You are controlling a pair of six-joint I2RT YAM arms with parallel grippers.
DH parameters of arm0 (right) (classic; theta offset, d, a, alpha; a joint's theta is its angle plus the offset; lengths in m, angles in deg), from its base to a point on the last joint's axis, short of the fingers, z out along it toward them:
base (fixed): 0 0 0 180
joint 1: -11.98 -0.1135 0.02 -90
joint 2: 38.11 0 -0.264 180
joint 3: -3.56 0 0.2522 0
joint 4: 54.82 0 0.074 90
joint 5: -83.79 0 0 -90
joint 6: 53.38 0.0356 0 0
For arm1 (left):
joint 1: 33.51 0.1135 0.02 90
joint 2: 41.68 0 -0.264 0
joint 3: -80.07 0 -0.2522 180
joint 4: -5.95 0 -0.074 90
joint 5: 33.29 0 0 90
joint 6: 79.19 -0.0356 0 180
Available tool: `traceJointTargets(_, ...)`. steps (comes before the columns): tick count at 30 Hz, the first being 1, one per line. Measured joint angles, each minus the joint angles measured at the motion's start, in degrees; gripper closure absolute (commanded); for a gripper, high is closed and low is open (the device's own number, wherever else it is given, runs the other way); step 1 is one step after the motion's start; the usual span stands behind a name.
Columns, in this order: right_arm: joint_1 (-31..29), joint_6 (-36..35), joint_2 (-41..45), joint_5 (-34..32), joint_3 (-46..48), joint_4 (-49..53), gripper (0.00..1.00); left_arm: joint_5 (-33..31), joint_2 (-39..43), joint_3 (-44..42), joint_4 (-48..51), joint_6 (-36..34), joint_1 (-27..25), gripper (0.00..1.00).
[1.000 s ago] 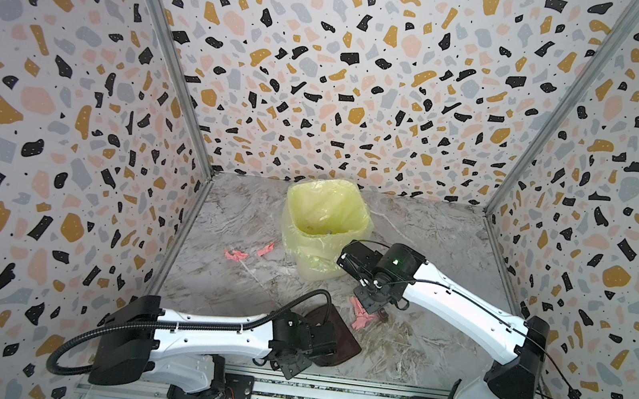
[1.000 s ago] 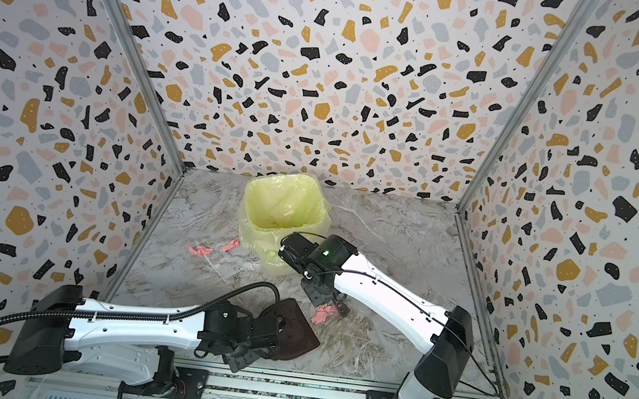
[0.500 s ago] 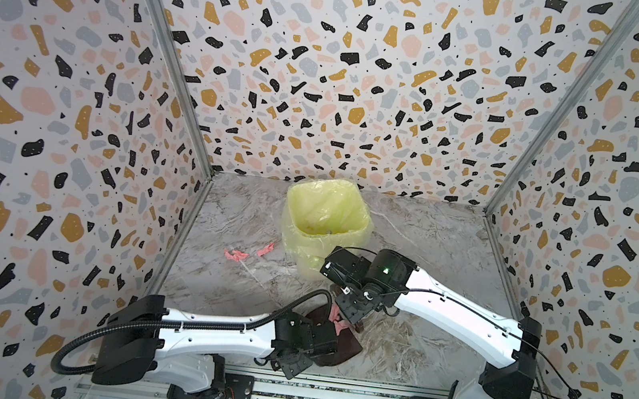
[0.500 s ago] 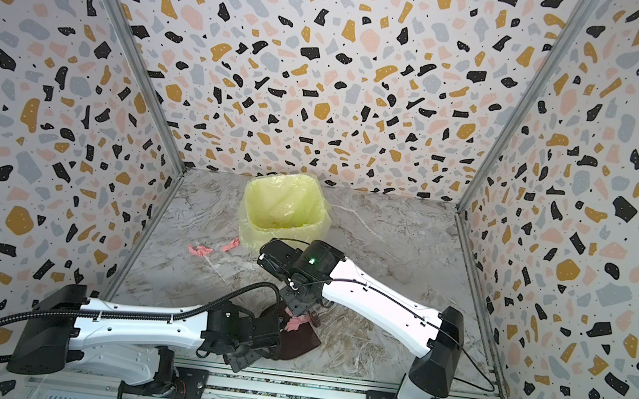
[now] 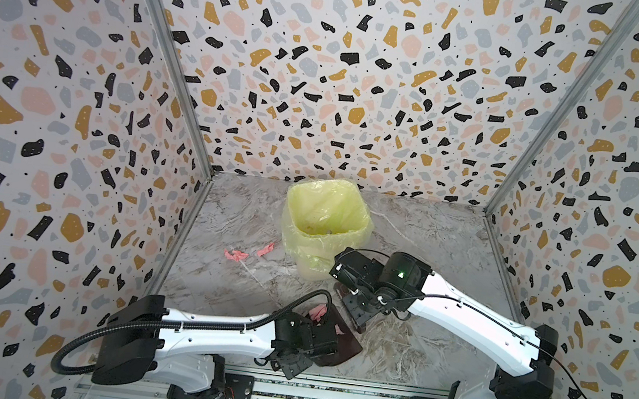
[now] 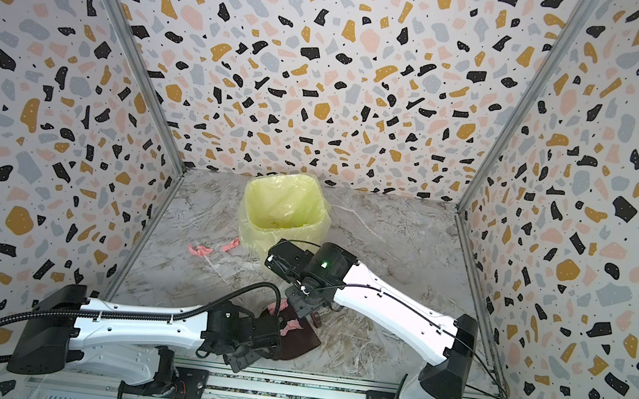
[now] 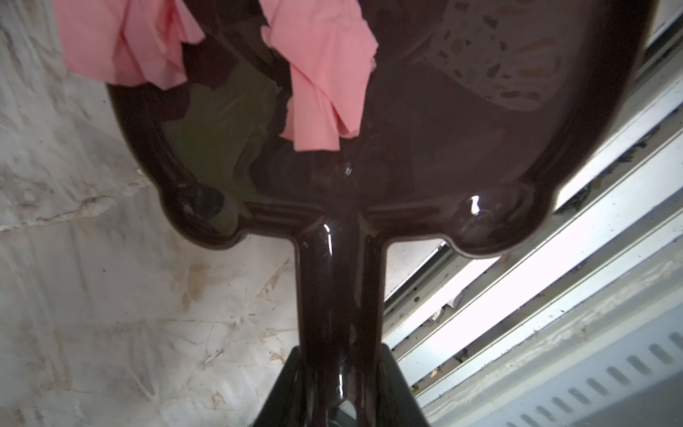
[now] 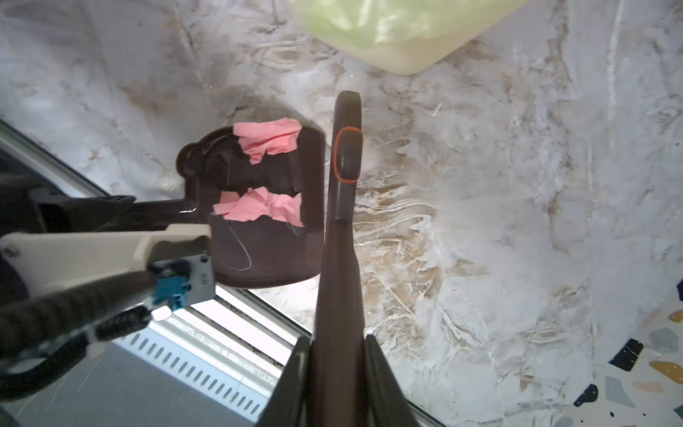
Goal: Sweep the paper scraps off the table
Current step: 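Sweep the pink scraps into the dustpan with the right gripper's brush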
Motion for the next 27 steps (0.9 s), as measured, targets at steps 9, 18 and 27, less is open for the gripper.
traceJointTargets(9,-1.64,-2.08,-4.59,-1.55,-1.44,-0.57,1.0,-0.04,-0.02,0.0,0.0,0.0,0.22,1.0)
traceJointTargets(18,-4.85,-5.81,-7.34,-0.02,-3.61,-1.31,1.0,-0.68,-0.26,0.0,0.2,0.02,0.39,1.0)
traceJointTargets(27,-7.13,-6.88,-4.39,3.15,-3.54,-0.37,1.0,-1.03,-0.26,0.0,1.11,0.02,0.7,1.0)
